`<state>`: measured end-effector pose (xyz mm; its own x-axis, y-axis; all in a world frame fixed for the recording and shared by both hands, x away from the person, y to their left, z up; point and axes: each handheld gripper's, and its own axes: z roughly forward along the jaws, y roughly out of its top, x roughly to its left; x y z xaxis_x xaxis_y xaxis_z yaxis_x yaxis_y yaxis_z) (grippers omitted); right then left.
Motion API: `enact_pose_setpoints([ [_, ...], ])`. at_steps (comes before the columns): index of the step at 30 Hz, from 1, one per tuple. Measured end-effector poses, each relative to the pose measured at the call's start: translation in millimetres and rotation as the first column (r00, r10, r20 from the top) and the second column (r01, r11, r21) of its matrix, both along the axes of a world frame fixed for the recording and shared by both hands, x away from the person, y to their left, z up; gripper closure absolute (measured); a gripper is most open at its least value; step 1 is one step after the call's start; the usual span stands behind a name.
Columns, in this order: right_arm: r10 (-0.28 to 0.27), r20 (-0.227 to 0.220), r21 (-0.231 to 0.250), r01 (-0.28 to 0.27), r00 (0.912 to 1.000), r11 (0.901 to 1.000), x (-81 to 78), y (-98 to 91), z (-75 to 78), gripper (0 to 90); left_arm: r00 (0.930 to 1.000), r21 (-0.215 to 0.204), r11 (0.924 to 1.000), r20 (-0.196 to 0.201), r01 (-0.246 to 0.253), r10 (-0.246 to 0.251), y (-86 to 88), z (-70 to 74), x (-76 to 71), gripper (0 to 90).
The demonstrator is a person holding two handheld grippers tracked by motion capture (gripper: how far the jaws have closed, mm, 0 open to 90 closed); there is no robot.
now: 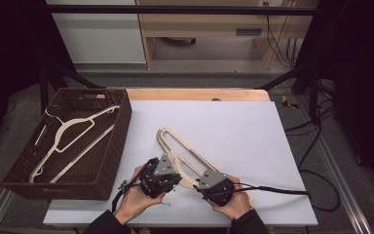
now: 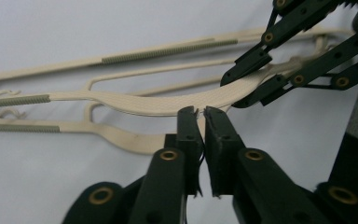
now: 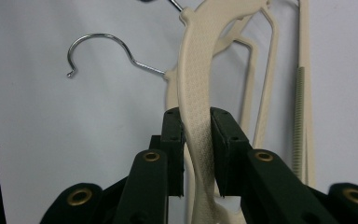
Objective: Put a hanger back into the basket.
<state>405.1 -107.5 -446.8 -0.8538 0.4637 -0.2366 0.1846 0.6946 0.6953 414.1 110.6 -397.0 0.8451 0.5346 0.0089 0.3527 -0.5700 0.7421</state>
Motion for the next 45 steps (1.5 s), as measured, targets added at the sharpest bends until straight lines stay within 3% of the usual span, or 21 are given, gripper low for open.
enact_pose_setpoints([
  [2,-0.008,0.017,-0.003,0.008,0.9998,1.0000,-0.3,-3.5,4.2,78.2,0.9997,-0.065,0.9979,0.023,0.002,-0.001,7.0,8.0,-0.4,62.0],
  [4,-0.011,0.017,-0.003,0.011,0.9998,0.9999,-0.8,-6.1,8.1,78.9,0.9975,-0.143,0.9897,0.067,-0.011,0.020,19.9,20.5,-0.2,53.1],
  [5,-0.011,0.017,-0.003,0.011,0.9998,0.9999,-0.8,-6.1,8.1,78.9,0.9975,-0.143,0.9897,0.067,-0.011,0.020,19.9,20.5,-0.2,47.4],
  [6,-0.017,0.025,-0.002,0.017,0.9995,0.9999,-0.8,-8.5,11.4,79.4,0.9959,-0.203,0.9789,0.082,-0.021,0.038,29.0,27.7,0.4,42.5],
  [7,-0.018,0.032,0.003,0.018,0.9993,0.9998,-0.5,-9.6,12.7,79.7,0.9945,-0.228,0.9733,0.091,-0.030,0.052,33.6,31.0,0.7,39.6],
  [12,-0.045,0.055,0.010,0.045,0.9974,0.9989,0.4,-18.0,22.6,81.4,0.9872,-0.283,0.9571,0.124,-0.062,0.100,52.5,39.9,2.9,28.3],
  [17,-0.079,0.072,0.012,0.078,0.9943,0.9969,1.6,-25.6,30.5,83.6,0.9851,-0.282,0.9564,0.128,-0.074,0.114,59.2,38.5,4.8,25.2],
  [23,-0.147,0.086,0.058,0.142,0.9855,0.9882,7.7,-47.6,38.6,86.8,0.9854,-0.257,0.9646,0.139,-0.060,0.098,58.4,31.9,5.0,23.4],
  [28,-0.168,0.075,0.096,0.160,0.9830,0.9824,9.3,-59.2,44.2,87.0,0.9855,-0.238,0.9705,0.152,-0.037,0.075,57.7,29.6,4.0,21.2],
  [30,-0.155,0.083,0.101,0.147,0.9844,0.9841,8.0,-62.3,48.0,87.1,0.9856,-0.233,0.9720,0.154,-0.032,0.070,57.8,29.3,3.7,20.1],
  [35,-0.107,0.057,0.176,0.095,0.9926,0.9798,2.8,-67.5,59.4,87.1,0.9856,-0.220,0.9753,0.162,-0.013,0.050,59.3,29.3,1.6,16.9],
  [38,-0.081,0.042,0.179,0.072,0.9959,0.9812,0.8,-66.9,62.9,87.1,0.9858,-0.212,0.9773,0.164,-0.002,0.038,59.8,29.4,-0.2,15.0],
  [40,-0.028,-0.006,0.195,0.029,0.9996,0.9805,-1.0,-61.9,64.3,87.1,0.9859,-0.205,0.9788,0.165,0.006,0.028,59.9,29.2,-1.3,14.3],
  [41,-0.028,-0.006,0.195,0.029,0.9996,0.9805,-1.0,-61.9,64.3,87.1,0.9860,-0.202,0.9794,0.165,0.009,0.025,59.9,29.1,-1.8,14.3],
  [42,0.013,-0.038,0.210,-0.005,0.9992,0.9778,-1.2,-56.5,62.9,87.1,0.9862,-0.198,0.9801,0.165,0.014,0.019,59.5,28.9,-2.8,14.0],
  [45,0.054,-0.076,0.222,-0.035,0.9956,0.9744,-1.0,-48.7,59.4,87.1,0.9865,-0.191,0.9812,0.164,0.029,0.003,57.8,28.6,-3.8,14.2],
])
